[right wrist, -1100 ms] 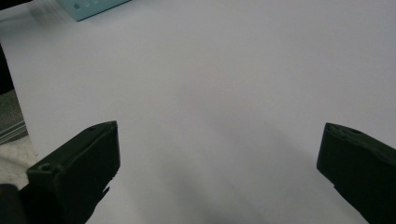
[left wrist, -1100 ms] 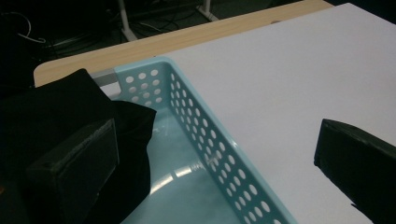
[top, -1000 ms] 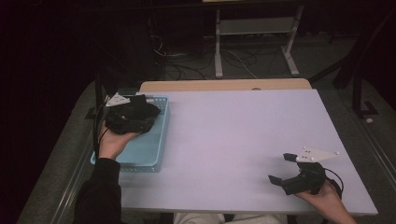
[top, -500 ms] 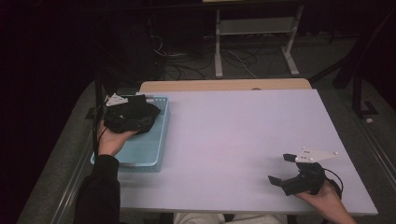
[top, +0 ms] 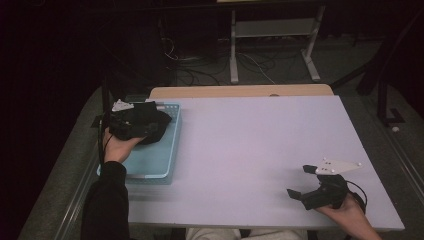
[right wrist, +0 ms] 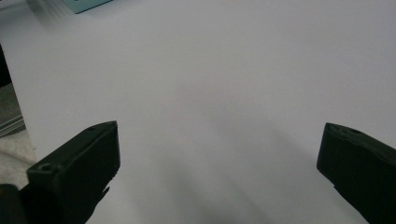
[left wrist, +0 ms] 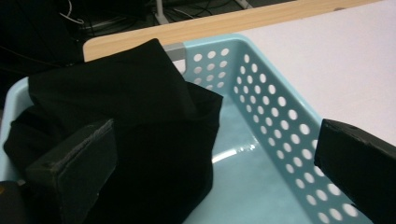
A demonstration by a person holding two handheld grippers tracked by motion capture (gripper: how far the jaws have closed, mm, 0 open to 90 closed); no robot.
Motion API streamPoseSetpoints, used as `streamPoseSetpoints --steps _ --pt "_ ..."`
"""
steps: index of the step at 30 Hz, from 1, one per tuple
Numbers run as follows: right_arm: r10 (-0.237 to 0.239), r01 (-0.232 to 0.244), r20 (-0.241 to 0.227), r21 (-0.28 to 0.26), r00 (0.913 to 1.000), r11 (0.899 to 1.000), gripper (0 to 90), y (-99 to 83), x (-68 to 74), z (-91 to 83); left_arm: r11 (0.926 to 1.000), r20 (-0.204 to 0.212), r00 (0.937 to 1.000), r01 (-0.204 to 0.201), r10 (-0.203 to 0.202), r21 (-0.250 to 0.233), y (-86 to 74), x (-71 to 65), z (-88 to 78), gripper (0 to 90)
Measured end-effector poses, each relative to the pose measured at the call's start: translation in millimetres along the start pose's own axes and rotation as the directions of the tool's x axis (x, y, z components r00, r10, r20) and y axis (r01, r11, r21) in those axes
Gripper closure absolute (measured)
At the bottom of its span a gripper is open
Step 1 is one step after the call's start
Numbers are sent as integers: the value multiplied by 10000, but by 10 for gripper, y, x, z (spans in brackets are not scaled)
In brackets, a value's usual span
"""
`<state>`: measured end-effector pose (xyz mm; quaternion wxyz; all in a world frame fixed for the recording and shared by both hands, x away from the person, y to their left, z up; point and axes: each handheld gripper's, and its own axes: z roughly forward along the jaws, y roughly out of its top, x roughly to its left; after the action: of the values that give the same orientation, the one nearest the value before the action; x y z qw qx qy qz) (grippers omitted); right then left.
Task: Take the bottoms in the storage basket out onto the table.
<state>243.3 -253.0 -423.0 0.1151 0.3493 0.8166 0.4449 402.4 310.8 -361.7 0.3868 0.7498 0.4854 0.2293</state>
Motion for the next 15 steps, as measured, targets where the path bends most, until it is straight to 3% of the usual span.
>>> streamPoseSetpoints --steps 8,15 --pt "-31 31 -20 56 10000 10000 0 1 4 4 9994 -249 9993 280 -276 181 6 123 70 0" --pt "-59 59 -41 106 10000 9999 0 -1 6 11 9971 -419 9963 753 -756 -74 54 229 98 0"
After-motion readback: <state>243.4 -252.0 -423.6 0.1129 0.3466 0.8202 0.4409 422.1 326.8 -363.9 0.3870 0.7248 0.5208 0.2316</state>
